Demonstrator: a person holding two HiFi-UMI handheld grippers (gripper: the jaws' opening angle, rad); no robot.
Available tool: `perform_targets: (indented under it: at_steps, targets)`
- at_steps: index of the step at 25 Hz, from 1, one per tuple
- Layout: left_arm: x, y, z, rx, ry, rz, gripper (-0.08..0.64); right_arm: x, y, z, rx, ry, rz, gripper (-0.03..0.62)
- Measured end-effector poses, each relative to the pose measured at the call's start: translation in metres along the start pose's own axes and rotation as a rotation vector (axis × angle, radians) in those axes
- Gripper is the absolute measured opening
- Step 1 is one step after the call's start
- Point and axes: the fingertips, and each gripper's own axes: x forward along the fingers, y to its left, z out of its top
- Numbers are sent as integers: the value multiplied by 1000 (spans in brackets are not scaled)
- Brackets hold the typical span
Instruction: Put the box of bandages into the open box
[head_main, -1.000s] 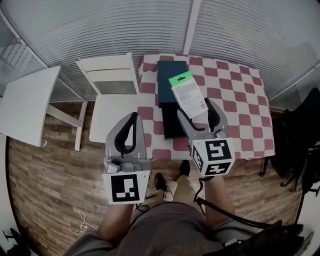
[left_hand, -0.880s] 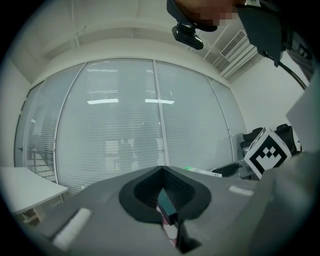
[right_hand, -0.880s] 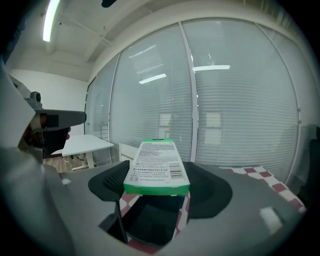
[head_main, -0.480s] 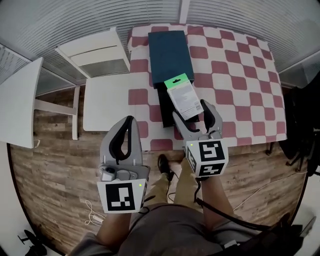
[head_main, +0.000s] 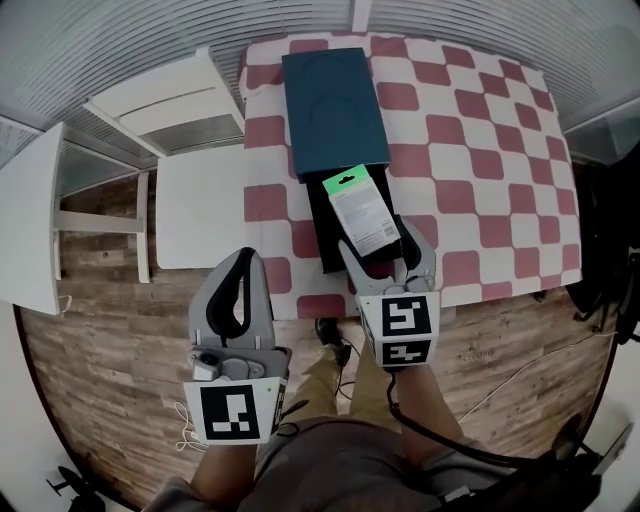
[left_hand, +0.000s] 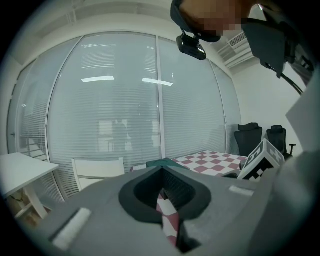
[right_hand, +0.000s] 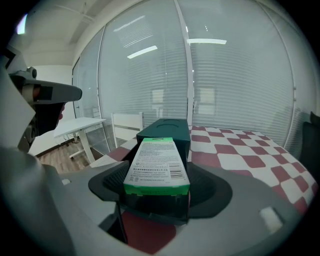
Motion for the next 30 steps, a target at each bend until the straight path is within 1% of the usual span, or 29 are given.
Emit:
perform_targets:
  at_steps: [3,8,10,13,15,17,20,22,27,30]
  targets:
    - [6,3,-2,0,2,1,0,3,0,-2,-17,39,-11,383]
    - [14,4,-9,-17,22,-4,0,2,5,-11,-23,100,15,383]
    - [19,3,-9,-17,20,-9,0,3,5,-12,-37,104,-3,385]
    - [25,-2,-11,-23,28,-24,0,6,5,-13,-87,106,-44,388]
    - [26,-6,-13,-33,41,-33,0,6,5,-13,-102,104,-41,395]
    - [27,-7,-14,-37,44,-38,0,6,7,-13,-98,102,-18,410]
    - [28,-10,-10,-30,30,-41,0,3,12,-11,-63,84,35,448]
    - [28,-13,-9,-30,27,-45,0,0,10,-8,-41,55,52,453]
    - [24,-20,-6,-38,25,-52,0,-15,-11,8,-32,-21,0,433]
    - [19,-23,13,-23,-15,-51,0,-31,-17,30,-31,-88,-9,408]
